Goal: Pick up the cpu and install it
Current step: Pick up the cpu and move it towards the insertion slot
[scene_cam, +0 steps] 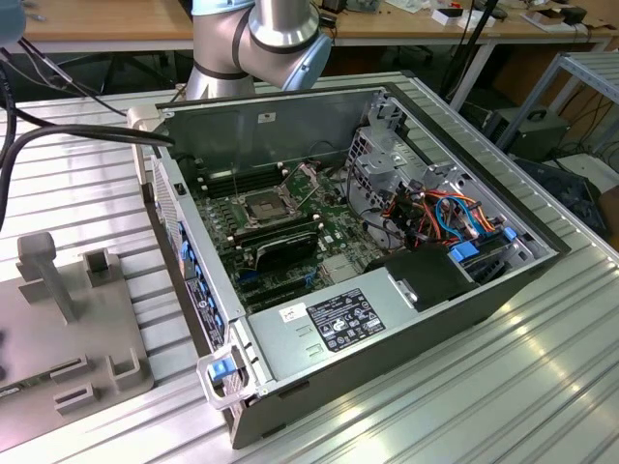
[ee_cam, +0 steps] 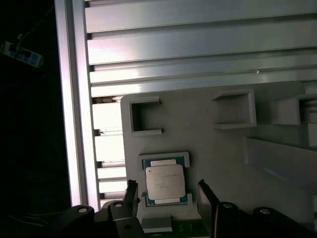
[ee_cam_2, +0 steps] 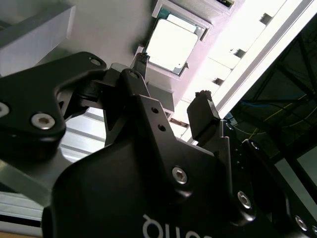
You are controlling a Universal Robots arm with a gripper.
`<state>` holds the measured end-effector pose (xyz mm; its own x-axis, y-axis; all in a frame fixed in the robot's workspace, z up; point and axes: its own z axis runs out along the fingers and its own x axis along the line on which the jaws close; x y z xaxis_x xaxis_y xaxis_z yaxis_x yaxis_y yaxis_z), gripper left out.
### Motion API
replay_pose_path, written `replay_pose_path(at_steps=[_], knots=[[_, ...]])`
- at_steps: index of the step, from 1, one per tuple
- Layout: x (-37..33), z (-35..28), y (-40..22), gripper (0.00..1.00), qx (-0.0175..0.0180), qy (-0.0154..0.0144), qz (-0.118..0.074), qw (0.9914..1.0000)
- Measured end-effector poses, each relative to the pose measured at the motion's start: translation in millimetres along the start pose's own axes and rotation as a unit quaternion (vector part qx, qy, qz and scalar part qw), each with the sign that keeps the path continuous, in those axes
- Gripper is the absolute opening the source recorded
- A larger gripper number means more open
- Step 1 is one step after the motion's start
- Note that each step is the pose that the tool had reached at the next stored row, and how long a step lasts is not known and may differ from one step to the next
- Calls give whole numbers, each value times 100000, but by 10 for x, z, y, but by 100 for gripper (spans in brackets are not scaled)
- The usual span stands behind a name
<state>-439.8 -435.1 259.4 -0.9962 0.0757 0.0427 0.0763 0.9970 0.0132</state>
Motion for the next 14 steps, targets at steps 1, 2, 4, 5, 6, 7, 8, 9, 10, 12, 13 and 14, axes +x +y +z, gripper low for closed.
replay_pose_path(at_steps=[1,2,4,5,6,7,8,9,10,12,13,14], knots=[[0,4,0,60,-5,-5,1,100000],[0,6,0,60,-3,-2,-2,100000],[0,10,0,60,-2,-3,-1,100000],[-1,12,0,60,-2,0,-1,100000],[-1,15,0,60,-3,-3,-1,100000],[-1,17,0,60,0,0,1,100000],[-1,21,0,60,0,0,0,100000],[-1,25,0,60,-3,-4,1,100000],[-1,30,0,60,-3,-3,-1,100000],[-2,39,-1,60,-3,0,-1,100000],[-2,45,-1,60,0,2,-1,100000],[-2,49,-1,60,-1,1,1,100000]])
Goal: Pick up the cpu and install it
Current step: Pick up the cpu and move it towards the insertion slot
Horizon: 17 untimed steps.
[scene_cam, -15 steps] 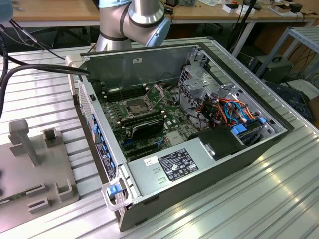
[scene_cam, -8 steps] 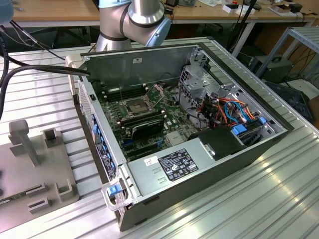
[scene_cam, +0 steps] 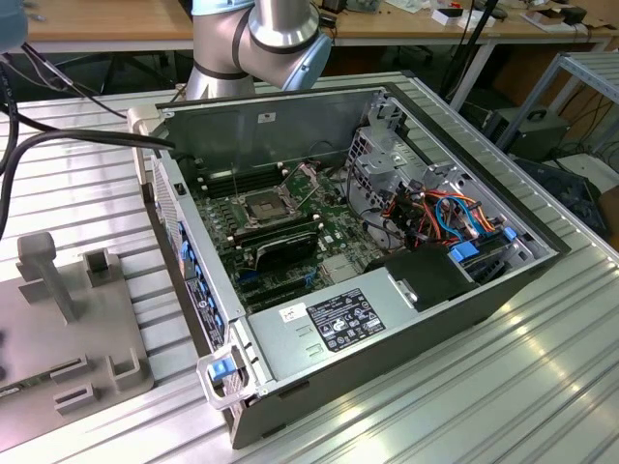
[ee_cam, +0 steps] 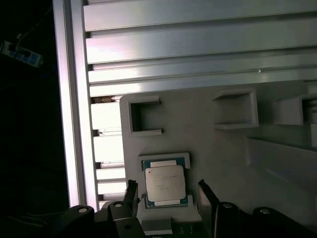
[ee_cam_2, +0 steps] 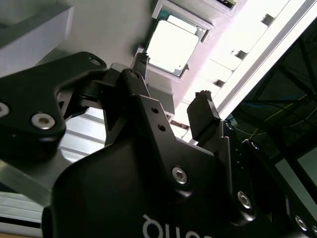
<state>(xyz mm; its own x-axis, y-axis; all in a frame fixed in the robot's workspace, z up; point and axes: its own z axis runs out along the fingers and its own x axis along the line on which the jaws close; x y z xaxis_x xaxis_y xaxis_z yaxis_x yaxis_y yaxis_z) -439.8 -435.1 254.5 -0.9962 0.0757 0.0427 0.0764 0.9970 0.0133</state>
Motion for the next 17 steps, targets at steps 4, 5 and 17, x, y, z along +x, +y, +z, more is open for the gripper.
replay_pose_path(at_steps=[4,5,17], knots=[[-1,13,0,60,0,-1,-1,100000],[-1,17,0,60,3,1,-1,100000],[-4,89,-1,60,2,1,-3,100000]])
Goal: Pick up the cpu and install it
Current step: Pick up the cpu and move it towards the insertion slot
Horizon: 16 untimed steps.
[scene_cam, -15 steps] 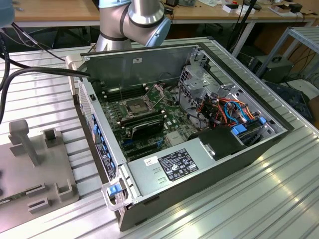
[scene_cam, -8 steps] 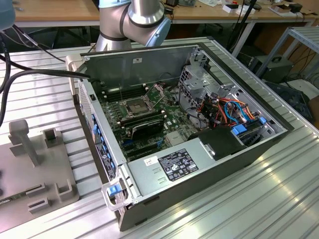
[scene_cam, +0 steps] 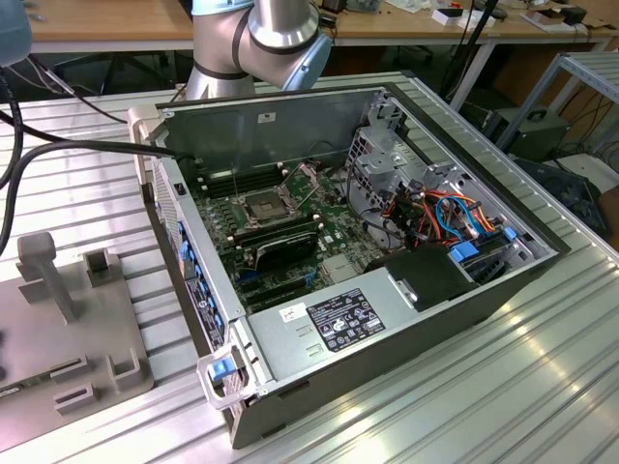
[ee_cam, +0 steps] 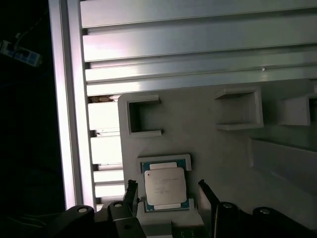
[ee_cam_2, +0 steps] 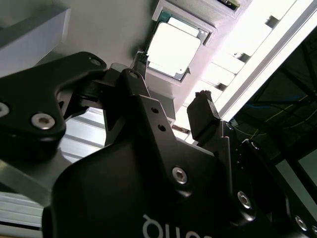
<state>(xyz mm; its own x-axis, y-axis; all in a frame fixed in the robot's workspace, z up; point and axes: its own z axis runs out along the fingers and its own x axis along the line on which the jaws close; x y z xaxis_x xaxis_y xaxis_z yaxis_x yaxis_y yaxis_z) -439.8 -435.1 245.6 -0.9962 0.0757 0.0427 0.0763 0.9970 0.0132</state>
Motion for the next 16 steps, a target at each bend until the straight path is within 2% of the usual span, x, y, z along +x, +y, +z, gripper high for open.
replay_pose_path(at_steps=[5,13,16], knots=[[-1,14,0,60,-7,-8,4,100000],[-4,118,-1,60,6,0,5,100000],[-5,137,-2,60,10,7,2,100000]])
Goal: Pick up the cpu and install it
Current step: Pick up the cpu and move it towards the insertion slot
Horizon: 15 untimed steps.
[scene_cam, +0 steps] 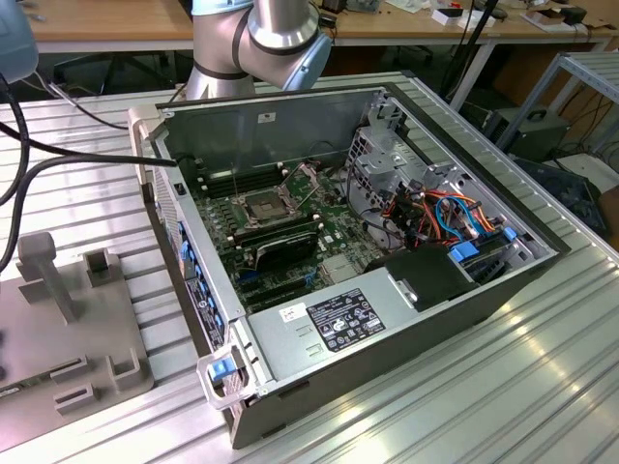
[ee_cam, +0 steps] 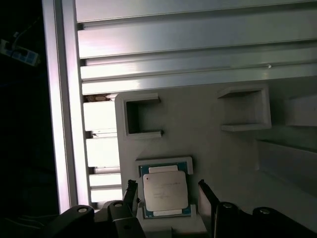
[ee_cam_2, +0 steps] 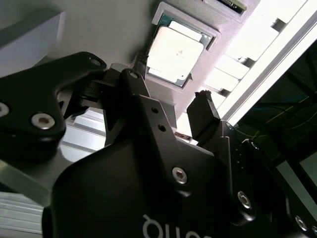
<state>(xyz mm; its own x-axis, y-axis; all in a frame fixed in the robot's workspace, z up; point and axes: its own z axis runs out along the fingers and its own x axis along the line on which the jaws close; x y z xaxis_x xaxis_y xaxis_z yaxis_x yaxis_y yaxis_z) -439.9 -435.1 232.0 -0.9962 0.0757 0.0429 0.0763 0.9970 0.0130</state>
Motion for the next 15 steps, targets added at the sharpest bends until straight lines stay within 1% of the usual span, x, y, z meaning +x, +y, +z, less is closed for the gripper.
replay_pose_path(at_steps=[12,15], knots=[[-1,9,0,60,-10,-9,0,100000],[-2,24,0,60,-19,-23,0,100000]])
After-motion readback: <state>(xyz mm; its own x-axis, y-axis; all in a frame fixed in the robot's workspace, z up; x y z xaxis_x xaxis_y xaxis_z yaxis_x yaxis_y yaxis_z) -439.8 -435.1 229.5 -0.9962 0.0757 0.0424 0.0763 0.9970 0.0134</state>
